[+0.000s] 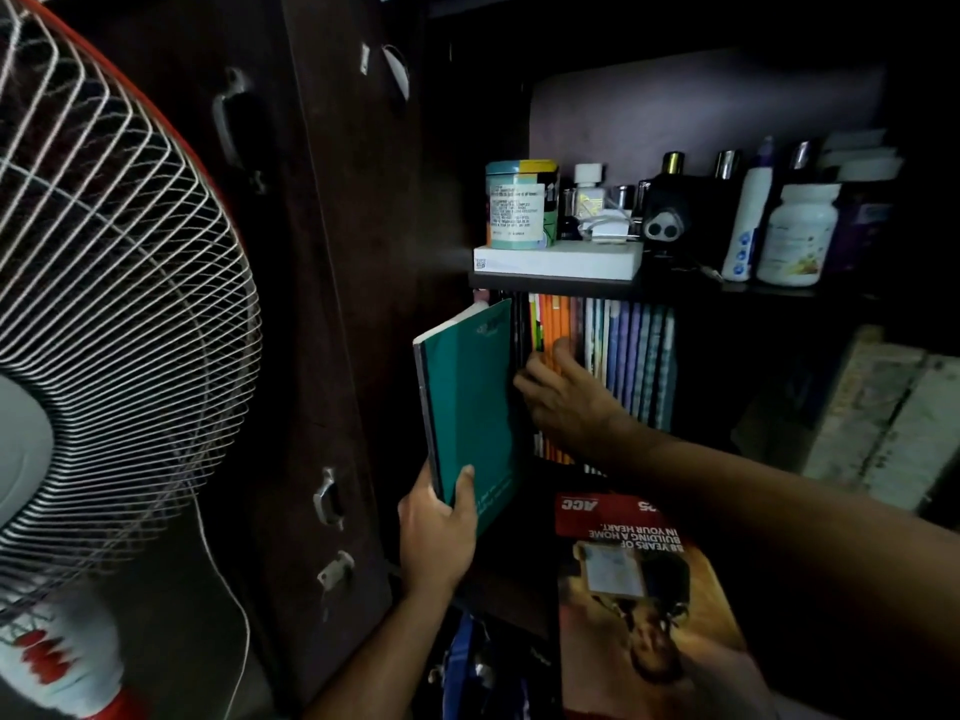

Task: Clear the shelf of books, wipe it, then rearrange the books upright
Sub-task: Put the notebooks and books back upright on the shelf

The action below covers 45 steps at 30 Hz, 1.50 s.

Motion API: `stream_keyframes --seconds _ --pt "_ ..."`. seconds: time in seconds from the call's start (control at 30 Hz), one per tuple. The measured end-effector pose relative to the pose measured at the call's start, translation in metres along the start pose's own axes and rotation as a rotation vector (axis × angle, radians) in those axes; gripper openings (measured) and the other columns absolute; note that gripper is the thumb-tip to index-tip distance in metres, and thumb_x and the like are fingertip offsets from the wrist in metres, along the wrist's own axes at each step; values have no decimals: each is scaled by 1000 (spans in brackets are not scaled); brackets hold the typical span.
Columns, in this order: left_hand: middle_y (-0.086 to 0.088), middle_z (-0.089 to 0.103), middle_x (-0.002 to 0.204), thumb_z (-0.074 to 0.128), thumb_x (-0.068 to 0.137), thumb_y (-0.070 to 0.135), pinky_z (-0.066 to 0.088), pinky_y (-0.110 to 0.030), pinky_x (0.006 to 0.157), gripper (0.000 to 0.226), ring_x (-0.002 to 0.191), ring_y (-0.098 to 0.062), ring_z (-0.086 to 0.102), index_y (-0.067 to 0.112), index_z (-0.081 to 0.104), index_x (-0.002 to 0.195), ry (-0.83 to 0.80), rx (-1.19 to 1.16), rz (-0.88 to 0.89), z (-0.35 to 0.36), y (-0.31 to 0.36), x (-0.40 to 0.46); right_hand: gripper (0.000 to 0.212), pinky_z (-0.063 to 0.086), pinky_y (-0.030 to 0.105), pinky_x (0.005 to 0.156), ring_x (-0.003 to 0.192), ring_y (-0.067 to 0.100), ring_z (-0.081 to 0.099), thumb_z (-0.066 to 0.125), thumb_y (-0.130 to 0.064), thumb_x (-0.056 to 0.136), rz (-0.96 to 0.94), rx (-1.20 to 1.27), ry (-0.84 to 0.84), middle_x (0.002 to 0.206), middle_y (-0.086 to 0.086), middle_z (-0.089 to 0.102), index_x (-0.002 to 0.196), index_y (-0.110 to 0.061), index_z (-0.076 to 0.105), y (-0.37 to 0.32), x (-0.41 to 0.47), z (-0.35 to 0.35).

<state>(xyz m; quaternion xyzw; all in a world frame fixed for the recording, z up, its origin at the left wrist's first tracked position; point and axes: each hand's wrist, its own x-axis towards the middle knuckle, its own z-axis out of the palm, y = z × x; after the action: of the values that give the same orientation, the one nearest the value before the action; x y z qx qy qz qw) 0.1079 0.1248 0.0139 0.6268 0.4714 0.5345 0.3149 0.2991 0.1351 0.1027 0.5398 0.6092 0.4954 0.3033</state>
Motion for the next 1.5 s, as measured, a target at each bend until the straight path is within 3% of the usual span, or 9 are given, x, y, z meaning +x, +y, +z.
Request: stream_keyframes --seconds 0.1,0.27,0.4,0.6,0.77,0.97,1.17,1.37,1.5 --pt "17 60 95 66 96 19 41 -7 79 27 102 -12 60 11 66 121 -23 19 -28 0 2 -1 42 30 63 107 128 42 34 59 -33 95 -6 39 9 137 13 43 133 -17 59 6 0 0" --pt "2 65 119 63 97 29 45 -26 93 36 118 -20 58 19 61 132 -102 60 -61 0 -1 0 36 31 56 103 121 38 42 53 -34 98 -24 88 -17 140 11 45 131 -21 61 9 4 1" --pt "22 59 102 62 99 22 38 2 73 30 90 10 56 22 62 128 -171 47 29 -4 -1 -1 31 44 44 81 92 32 58 47 -27 102 56 283 -82 123 12 49 126 -13 62 3 9 -1" --pt "23 58 113 57 101 24 35 3 81 34 110 -2 57 25 62 135 -302 105 116 -1 0 -2 76 44 34 60 71 20 52 47 -20 103 389 847 -212 123 8 61 160 -26 -3 -31 -11 34" --pt "3 57 140 48 103 45 42 -27 103 48 127 -17 53 28 47 147 -307 87 -40 1 -5 5 62 47 37 59 84 28 65 51 -19 101 215 728 -158 167 2 4 156 -24 23 -22 -16 30" --pt "0 58 126 62 98 36 42 -23 92 45 121 -23 57 25 53 141 -359 123 -88 3 -9 10 53 45 35 60 85 26 64 39 -20 107 261 724 -123 164 6 10 157 -15 24 -23 -26 20" --pt "37 64 108 67 88 39 45 -8 84 29 107 11 60 55 56 110 -598 -23 -60 -3 -8 14 78 32 30 47 73 26 43 45 -16 102 484 919 -195 168 2 -16 160 -24 -7 -69 -26 11" --pt "11 60 137 55 94 61 43 -32 108 49 125 -14 56 37 56 137 -509 -73 -164 7 -9 13 62 50 37 57 93 36 64 39 -24 103 534 968 -282 160 16 -35 159 -10 15 -88 -14 -2" --pt "-2 56 143 53 98 56 41 -35 110 57 130 -26 53 20 55 142 -403 65 -196 20 -9 22 48 44 33 62 102 34 62 39 -37 102 625 1094 -166 164 -3 -30 144 -15 34 -87 -27 2"
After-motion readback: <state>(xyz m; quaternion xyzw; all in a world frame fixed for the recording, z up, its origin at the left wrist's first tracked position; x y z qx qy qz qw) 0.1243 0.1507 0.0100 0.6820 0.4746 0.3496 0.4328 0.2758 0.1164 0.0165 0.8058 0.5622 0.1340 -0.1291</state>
